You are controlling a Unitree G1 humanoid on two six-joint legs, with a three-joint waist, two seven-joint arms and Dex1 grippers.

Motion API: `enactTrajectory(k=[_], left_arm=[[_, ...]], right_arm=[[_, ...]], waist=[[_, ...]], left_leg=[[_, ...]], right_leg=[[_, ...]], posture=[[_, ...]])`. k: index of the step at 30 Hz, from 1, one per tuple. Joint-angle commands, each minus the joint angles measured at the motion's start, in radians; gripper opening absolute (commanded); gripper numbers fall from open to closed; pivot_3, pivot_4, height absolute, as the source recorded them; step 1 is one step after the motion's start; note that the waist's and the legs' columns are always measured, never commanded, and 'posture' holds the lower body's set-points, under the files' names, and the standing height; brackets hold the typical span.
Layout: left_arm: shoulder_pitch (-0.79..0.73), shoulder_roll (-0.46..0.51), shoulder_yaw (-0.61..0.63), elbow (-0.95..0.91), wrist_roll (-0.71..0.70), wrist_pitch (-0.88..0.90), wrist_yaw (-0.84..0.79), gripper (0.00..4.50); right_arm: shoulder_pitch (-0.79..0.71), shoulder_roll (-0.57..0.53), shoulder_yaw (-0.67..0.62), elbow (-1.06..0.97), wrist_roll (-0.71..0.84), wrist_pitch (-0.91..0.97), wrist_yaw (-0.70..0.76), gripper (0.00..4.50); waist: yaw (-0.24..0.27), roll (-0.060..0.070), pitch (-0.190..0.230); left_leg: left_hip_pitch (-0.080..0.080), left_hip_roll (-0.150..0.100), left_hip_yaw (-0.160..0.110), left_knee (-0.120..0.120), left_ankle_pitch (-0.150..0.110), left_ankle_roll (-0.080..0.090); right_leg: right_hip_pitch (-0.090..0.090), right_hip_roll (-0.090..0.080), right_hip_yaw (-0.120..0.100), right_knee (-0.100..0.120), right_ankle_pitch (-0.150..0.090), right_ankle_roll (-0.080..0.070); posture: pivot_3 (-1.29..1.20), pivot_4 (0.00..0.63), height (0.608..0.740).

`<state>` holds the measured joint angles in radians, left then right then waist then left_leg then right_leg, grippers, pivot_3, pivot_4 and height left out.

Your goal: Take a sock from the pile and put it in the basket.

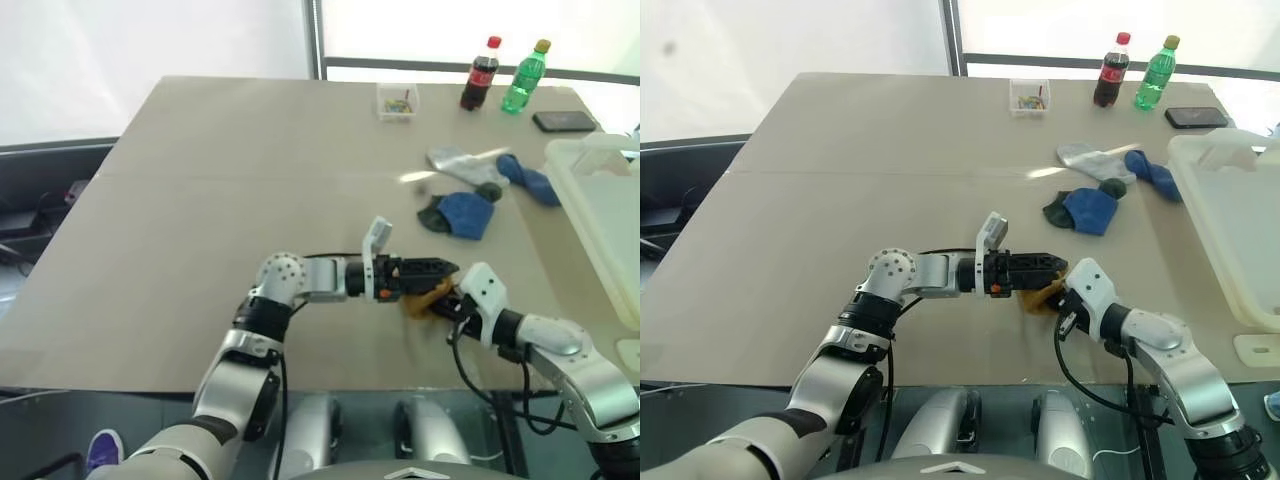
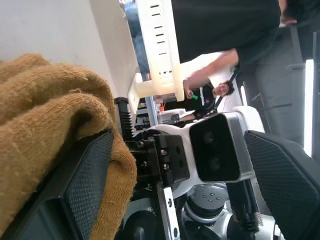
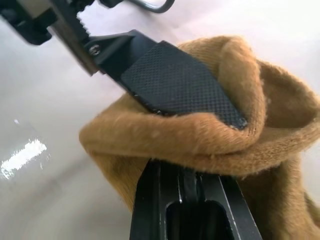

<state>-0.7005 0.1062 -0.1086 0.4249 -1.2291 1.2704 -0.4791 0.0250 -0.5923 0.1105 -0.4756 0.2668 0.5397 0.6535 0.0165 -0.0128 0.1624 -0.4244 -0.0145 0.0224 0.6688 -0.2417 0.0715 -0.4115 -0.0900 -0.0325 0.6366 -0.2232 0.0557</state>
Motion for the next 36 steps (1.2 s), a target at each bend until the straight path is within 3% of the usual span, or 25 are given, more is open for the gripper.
enactTrajectory(k=[1,7,15,19,23,25,26,36], left_arm=[[0.0,-0.031,-0.031,0.067,0.132,-0.024,-0.043,4.45],[-0.021,-0.076,-0.003,0.151,0.247,-0.051,-0.079,4.45],[-0.041,-0.094,-0.013,0.198,0.39,-0.066,-0.132,4.45],[-0.035,-0.095,-0.004,0.161,0.424,-0.079,-0.156,4.45],[0.012,-0.067,0.034,-0.031,0.372,-0.073,-0.206,4.5],[0.038,-0.043,0.026,-0.115,0.371,-0.064,-0.218,4.5],[0.048,-0.033,0.023,-0.142,0.377,-0.069,-0.219,4.5],[0.15,0.163,-0.141,-0.435,0.547,-0.29,-0.364,4.5]], right_arm=[[0.007,-0.069,0.03,-0.084,-0.096,-0.035,-0.009,0.0],[0.043,-0.146,0.016,-0.177,-0.139,-0.023,0.006,0.0],[0.106,-0.101,-0.297,-0.322,0.162,0.142,0.025,0.0],[0.093,-0.072,-0.339,-0.323,0.228,0.216,-0.03,0.0],[0.057,-0.025,-0.305,-0.282,0.233,0.231,-0.089,1.08],[0.021,0.018,-0.294,-0.257,0.23,0.259,-0.147,2.12],[0.002,0.039,-0.295,-0.254,0.252,0.281,-0.164,2.43],[-0.115,0.11,-0.148,-0.132,0.227,0.329,-0.229,2.43]], waist=[[0.002,0.0,0.0],[0.013,-0.001,-0.001],[0.028,-0.003,-0.003],[0.028,-0.005,-0.006],[0.02,-0.004,-0.006],[0.017,-0.004,-0.006],[0.016,-0.004,-0.006],[0.008,-0.001,-0.005]], left_leg=[[0.0,0.0,-0.001,0.0,0.0,0.0],[-0.002,0.0,-0.002,0.001,0.0,0.0],[-0.003,0.0,-0.005,0.004,0.0,0.0],[-0.003,0.0,-0.006,0.004,0.0,0.0],[-0.003,0.0,-0.005,0.004,0.0,0.0],[-0.005,0.001,-0.006,0.003,0.0,0.0],[-0.005,0.001,-0.006,0.003,0.0,0.0],[-0.007,0.0,-0.004,0.001,0.0,0.0]], right_leg=[[0.0,0.0,-0.001,0.0,0.0,0.0],[0.001,0.0,-0.003,-0.002,0.0,0.0],[0.002,-0.001,-0.005,-0.003,0.001,0.001],[0.002,-0.005,-0.006,-0.003,0.001,0.001],[0.001,-0.007,-0.005,-0.003,0.001,0.001],[0.0,-0.007,-0.002,-0.002,0.001,0.001],[-0.001,-0.006,-0.002,-0.002,0.001,0.001],[-0.003,-0.007,-0.001,-0.004,0.001,0.0]], posture=[[0.0,0.15,0.729],[0.0,0.15,0.729],[0.0,0.15,0.729],[0.0,0.15,0.729],[0.0,0.15,0.729],[0.0,0.15,0.729],[0.0,0.15,0.729],[0.0,0.15,0.729]])
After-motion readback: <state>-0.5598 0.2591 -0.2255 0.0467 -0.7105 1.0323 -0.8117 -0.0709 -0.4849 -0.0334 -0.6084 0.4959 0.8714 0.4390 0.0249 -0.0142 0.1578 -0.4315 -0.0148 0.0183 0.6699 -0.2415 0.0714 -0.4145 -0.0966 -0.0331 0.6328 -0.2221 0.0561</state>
